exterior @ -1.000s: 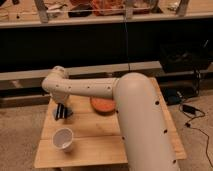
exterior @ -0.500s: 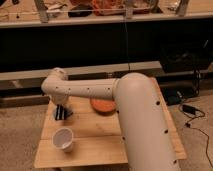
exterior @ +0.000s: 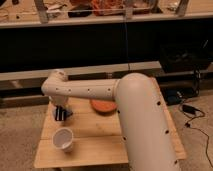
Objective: Place the eraser on the white sponge
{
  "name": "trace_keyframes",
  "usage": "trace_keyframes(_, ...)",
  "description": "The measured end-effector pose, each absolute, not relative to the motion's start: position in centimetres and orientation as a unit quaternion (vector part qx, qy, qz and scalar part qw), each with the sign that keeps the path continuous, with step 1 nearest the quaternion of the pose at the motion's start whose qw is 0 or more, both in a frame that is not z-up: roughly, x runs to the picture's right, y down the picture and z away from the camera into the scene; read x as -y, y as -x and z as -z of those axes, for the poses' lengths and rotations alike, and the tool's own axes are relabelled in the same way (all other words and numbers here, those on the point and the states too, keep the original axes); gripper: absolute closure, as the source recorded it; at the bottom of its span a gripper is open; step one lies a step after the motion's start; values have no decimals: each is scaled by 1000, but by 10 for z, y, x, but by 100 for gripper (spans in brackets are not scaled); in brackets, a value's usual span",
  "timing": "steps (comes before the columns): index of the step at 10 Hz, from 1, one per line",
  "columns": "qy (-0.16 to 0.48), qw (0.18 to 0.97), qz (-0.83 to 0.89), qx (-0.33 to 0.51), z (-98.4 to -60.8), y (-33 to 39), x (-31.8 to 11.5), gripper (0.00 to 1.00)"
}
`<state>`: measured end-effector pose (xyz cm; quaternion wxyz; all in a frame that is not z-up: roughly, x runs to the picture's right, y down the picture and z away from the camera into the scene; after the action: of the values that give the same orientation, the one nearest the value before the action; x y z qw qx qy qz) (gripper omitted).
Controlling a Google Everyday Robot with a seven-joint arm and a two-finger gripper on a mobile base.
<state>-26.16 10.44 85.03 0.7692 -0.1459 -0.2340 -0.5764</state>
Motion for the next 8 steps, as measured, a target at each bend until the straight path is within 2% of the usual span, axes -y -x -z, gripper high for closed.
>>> trace_keyframes(8,135,755,590,251,-848,267,-112,99)
